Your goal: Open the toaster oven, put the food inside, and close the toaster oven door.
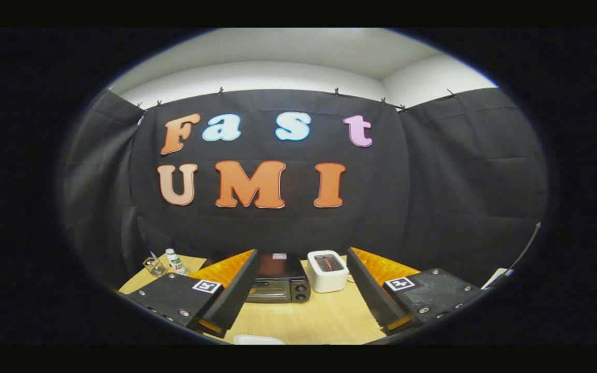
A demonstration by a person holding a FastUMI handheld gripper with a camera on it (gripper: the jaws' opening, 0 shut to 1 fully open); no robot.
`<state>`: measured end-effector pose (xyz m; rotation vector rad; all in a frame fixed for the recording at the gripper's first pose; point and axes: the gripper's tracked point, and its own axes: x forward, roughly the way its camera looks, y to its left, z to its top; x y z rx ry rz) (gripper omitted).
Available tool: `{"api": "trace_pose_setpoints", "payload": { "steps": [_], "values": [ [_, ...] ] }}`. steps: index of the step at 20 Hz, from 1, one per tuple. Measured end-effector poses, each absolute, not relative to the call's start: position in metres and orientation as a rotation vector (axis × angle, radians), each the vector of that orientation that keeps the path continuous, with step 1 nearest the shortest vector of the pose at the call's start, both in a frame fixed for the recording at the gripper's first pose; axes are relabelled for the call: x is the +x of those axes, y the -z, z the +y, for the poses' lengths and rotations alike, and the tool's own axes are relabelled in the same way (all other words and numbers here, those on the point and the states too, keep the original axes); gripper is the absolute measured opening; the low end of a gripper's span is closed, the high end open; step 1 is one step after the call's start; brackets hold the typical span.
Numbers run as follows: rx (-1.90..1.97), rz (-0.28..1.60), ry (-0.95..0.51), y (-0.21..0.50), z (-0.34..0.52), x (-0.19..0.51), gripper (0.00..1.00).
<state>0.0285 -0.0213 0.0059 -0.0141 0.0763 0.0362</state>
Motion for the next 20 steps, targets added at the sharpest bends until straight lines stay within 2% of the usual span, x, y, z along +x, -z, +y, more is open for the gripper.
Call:
{"api": "trace_pose_setpoints", "payload": {
  "steps": [20],
  "values": [
    [0.020, 0.046, -0.041, -0.013, -0.093, 0.044, 0.99]
  ]
}}
